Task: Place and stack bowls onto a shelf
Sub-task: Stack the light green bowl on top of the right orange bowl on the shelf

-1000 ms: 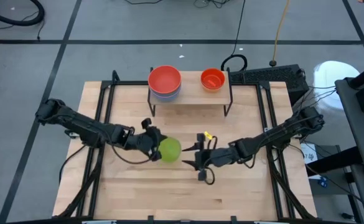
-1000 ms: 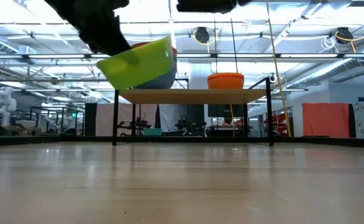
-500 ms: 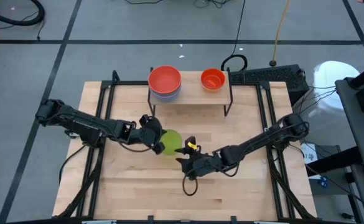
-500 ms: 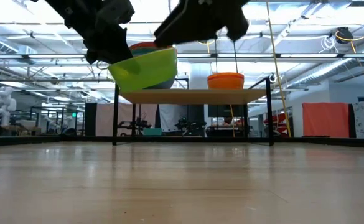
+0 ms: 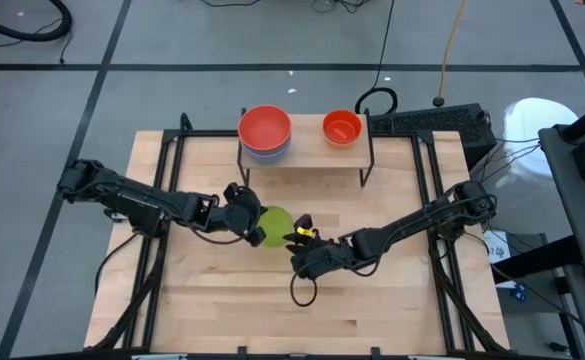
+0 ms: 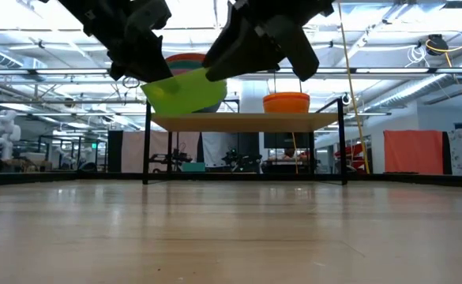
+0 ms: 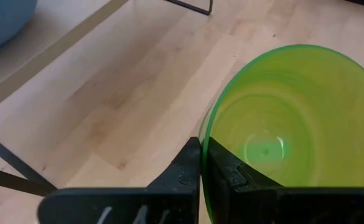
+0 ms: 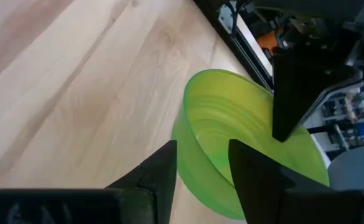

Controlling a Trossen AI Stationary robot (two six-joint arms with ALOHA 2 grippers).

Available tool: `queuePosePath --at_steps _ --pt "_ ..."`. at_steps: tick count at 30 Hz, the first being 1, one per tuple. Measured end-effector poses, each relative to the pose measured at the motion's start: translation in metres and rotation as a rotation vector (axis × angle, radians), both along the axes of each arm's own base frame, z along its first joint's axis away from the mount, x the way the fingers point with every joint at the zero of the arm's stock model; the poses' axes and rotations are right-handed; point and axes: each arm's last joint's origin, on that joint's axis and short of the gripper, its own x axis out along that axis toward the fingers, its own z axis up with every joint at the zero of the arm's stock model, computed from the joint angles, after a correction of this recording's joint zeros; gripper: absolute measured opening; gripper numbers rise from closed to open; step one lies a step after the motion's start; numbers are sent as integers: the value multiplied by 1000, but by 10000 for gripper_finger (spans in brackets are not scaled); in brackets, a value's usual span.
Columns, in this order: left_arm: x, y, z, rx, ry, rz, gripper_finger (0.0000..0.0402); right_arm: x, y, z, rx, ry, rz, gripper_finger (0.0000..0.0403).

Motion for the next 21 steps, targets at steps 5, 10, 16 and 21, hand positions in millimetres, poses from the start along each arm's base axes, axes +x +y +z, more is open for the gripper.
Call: queuePosePath --at_steps 5,10,16,21 --pt "0 0 0 0 0 -2 8 0 -5 -2 -56 44 23 114" --pt "2 0 1 1 -19 -14 8 0 -7 -2 -98 69 49 96" --pt "4 -1 4 1 -54 -20 10 0 -7 -2 -158 96 92 83" --pt "8 -2 8 -8 -114 -24 32 -2 -8 -4 -194 135 117 69"
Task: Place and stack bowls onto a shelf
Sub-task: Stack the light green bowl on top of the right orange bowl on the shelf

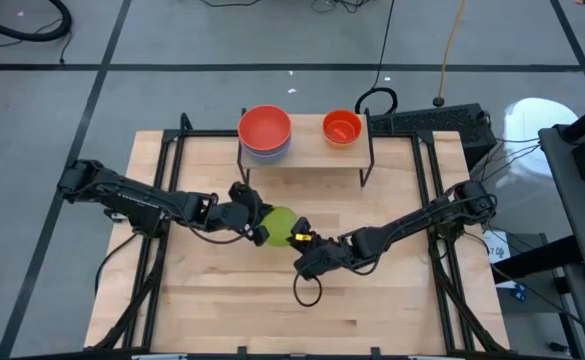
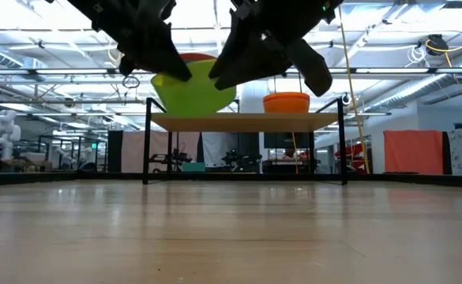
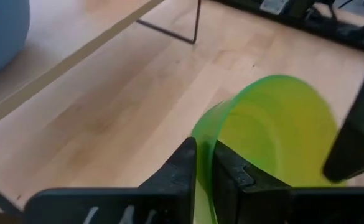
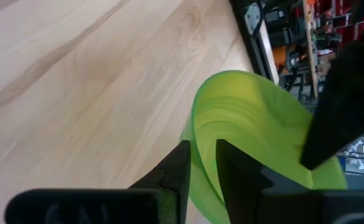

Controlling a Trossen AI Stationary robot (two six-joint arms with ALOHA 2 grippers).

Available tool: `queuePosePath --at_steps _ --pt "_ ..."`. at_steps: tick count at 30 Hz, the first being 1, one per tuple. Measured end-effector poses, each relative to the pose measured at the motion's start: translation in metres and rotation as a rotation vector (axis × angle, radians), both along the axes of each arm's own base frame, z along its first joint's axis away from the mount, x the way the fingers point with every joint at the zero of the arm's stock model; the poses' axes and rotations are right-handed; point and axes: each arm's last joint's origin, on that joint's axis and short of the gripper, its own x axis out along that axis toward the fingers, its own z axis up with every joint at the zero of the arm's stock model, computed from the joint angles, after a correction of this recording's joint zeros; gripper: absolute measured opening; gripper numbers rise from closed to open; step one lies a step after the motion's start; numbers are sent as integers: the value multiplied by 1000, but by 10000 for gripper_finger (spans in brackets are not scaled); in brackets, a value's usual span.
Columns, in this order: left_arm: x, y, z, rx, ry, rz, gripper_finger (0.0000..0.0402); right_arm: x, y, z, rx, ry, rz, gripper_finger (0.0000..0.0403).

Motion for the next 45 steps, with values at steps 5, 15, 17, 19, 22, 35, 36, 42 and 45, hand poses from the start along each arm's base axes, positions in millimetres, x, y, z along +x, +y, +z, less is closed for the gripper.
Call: queuePosePath --at_steps 5,15,17,19,22,35,36,42,45 --pt "1 -1 2 -20 -19 -18 44 -2 -1 -3 -10 35 2 48" --pt "4 -3 5 -39 -61 -63 47 -3 -1 -4 -10 52 8 3" --pt "5 -3 5 -31 -54 -91 48 -4 -1 -5 -9 60 5 3" --pt "5 -4 6 -44 -55 -126 62 -4 -1 -6 1 73 6 1" --pt "6 -6 8 -74 -69 -171 115 -5 -2 -8 31 91 3 1" --pt "1 -3 31 45 -198 -143 273 -6 -1 -9 150 61 -75 0" --pt "-1 -3 33 58 -201 -136 271 -6 -1 -9 174 59 -76 0" --pt "-17 -7 46 116 -200 -153 244 -12 2 1 294 33 -109 0" --pt "-20 -12 46 151 -180 -169 229 -20 1 17 347 -2 -135 0"
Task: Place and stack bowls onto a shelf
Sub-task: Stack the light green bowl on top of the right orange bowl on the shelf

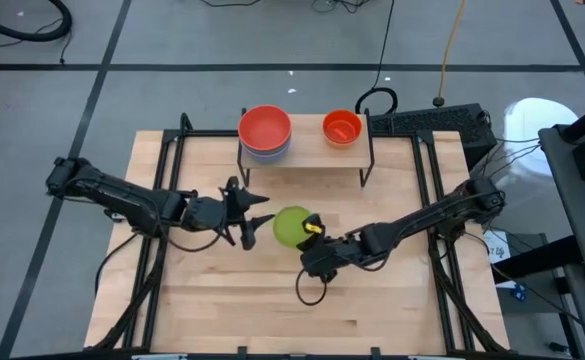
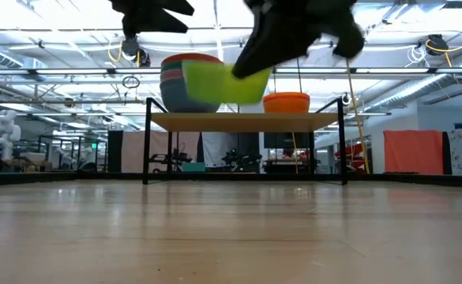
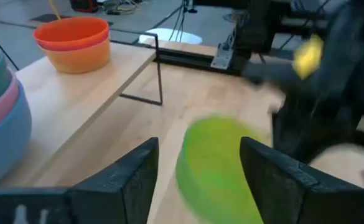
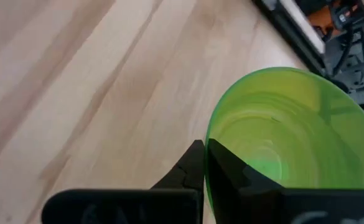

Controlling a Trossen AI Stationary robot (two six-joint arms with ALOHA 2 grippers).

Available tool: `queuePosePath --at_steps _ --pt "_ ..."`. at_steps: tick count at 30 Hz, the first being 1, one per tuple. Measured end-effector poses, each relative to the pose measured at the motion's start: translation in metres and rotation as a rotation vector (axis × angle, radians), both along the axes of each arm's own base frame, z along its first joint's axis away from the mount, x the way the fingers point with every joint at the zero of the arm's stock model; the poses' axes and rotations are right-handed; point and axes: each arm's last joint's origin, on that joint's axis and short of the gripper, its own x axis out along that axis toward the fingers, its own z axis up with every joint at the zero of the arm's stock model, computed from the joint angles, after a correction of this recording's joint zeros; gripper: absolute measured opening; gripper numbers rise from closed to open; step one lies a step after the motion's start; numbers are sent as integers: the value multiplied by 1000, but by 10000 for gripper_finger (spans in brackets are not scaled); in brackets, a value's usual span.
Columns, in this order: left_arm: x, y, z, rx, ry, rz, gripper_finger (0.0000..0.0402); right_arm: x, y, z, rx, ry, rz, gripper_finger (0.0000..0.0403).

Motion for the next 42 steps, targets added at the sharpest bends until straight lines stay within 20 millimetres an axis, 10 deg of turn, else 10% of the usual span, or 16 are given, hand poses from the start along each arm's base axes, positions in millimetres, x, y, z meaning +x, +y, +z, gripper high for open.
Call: queuePosePath --at_steps 10,27,42 --pt "-3 -15 -7 67 36 -3 162 -34 -34 64 46 -113 -81 0" --pt "-18 -16 -68 -28 -63 -70 127 -64 -159 147 162 -270 -421 0" --pt "-22 -14 -79 -24 -31 -72 127 -86 -236 137 284 -181 -575 0"
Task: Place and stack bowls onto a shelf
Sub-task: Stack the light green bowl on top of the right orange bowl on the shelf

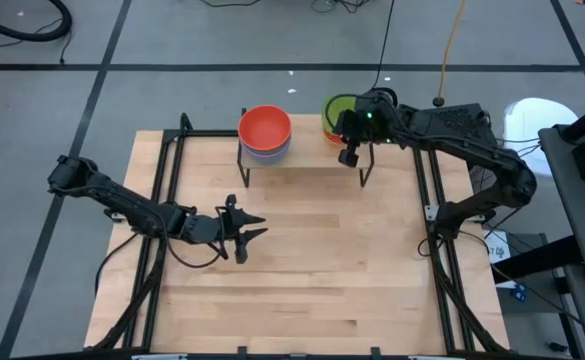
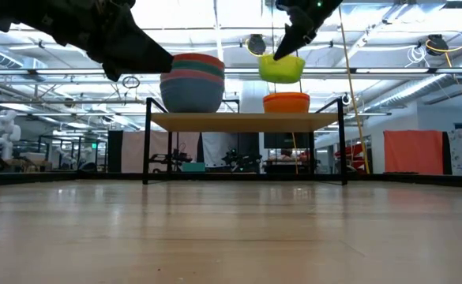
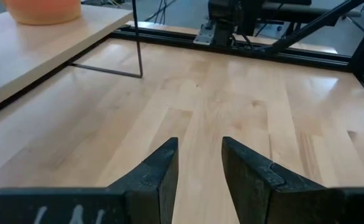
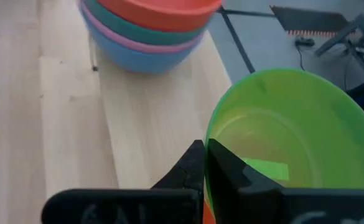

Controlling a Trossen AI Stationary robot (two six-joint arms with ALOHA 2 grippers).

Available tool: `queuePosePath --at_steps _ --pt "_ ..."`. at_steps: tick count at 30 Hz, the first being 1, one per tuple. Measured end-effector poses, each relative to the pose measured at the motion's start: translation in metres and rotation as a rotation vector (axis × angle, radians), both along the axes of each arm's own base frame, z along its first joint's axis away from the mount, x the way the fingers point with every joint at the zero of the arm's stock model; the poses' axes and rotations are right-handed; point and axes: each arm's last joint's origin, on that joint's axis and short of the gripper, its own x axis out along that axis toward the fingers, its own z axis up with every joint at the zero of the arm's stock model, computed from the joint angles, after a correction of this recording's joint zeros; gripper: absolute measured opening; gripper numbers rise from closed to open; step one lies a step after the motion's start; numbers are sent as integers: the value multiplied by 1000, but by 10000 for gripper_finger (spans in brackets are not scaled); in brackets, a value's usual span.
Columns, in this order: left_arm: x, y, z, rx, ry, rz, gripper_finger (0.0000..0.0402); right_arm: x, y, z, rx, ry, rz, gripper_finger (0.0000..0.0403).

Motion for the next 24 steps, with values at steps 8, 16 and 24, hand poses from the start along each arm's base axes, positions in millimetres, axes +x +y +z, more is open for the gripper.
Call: queuePosePath --at_steps 8,16,24 --pt "-1 -4 0 -1 0 -16 127 -1 -18 -8 45 11 -27 0" --pt "-3 -10 0 -3 0 -44 127 6 -23 -18 83 31 -54 0" --pt "-5 -15 0 -3 0 -64 127 5 -24 -22 89 53 -103 0"
